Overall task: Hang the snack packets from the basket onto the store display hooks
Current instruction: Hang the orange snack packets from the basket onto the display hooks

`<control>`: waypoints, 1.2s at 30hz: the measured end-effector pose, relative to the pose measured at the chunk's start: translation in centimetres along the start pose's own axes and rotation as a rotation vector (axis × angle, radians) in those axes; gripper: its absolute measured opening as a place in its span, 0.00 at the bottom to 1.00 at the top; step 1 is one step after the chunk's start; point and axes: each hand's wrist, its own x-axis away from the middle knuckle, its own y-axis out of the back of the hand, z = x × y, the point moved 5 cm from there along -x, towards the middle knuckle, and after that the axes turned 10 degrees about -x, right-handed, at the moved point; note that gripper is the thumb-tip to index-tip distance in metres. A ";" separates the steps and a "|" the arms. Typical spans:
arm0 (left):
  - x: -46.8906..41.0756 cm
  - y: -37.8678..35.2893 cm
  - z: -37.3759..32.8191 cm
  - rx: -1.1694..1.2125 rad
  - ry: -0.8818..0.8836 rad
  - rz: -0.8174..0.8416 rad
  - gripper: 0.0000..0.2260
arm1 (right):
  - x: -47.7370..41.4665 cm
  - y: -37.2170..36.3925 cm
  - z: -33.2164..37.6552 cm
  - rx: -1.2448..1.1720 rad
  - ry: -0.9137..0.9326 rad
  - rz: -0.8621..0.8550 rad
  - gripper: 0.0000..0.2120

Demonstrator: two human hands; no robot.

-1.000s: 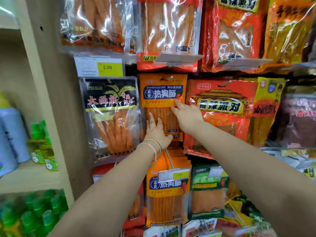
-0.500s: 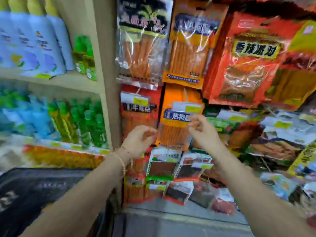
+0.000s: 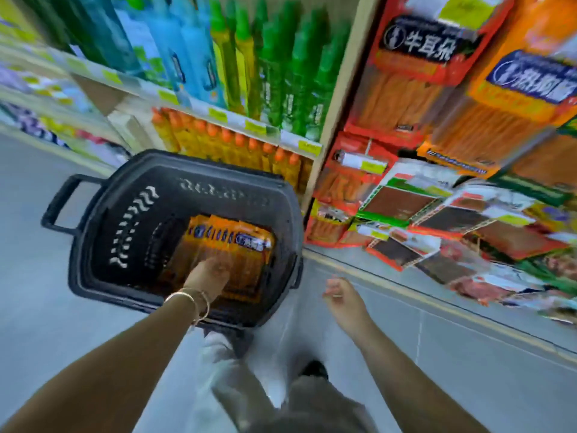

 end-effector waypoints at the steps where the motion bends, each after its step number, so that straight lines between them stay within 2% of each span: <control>1: -0.8 0.5 1.8 0.003 0.038 0.011 0.09 | -0.2 -2.0 0.0 0.019 -0.029 0.029 0.14; 4: -3.7 1.9 6.2 0.052 0.092 0.106 0.11 | -1.1 -7.5 1.5 0.092 -0.084 0.099 0.12; 7: -7.2 3.4 9.5 -0.015 0.108 0.152 0.09 | -2.8 -11.8 3.7 0.189 -0.122 0.128 0.11; 10: -10.9 4.2 11.7 -0.018 0.095 0.225 0.10 | -5.6 -12.7 5.5 0.376 -0.214 -0.029 0.09; 12: -13.1 4.0 12.8 -0.048 0.087 0.255 0.10 | -7.7 -13.1 5.8 0.372 -0.280 -0.045 0.12; 14: -15.0 3.4 13.8 -0.043 0.106 0.288 0.10 | -10.2 -14.5 5.9 0.437 -0.264 0.074 0.18; 17: -17.1 1.8 14.9 -0.057 0.109 0.364 0.09 | -13.3 -17.2 5.1 0.349 -0.276 0.092 0.21; 22: -19.5 -1.3 16.4 0.003 0.170 0.432 0.08 | -17.2 -23.0 0.0 0.181 -0.461 0.098 0.23; 24: -20.5 -2.7 17.0 0.018 0.161 0.452 0.09 | -18.6 -24.6 -2.4 0.136 -0.506 0.086 0.19; 27: -22.1 -4.5 18.3 0.027 0.160 0.452 0.09 | -20.3 -26.6 -5.8 0.022 -0.532 0.066 0.03; 28: -22.5 -5.2 18.8 0.055 0.171 0.452 0.09 | -20.8 -27.0 -6.7 0.000 -0.517 0.042 0.02; 30: -23.1 -6.2 19.7 0.112 0.181 0.438 0.10 | -21.9 -27.7 -8.0 -0.009 -0.499 -0.015 0.08; 32: -23.5 -6.8 20.3 0.127 0.184 0.433 0.12 | -22.7 -28.4 -9.1 0.067 -0.520 -0.033 0.23; 33: -23.7 -6.9 20.4 0.133 0.188 0.432 0.12 | -22.9 -29.1 -9.5 0.091 -0.542 -0.020 0.27; 36: -24.3 -6.8 20.5 0.140 0.202 0.396 0.11 | -22.9 -31.3 -9.9 0.031 -0.569 -0.017 0.29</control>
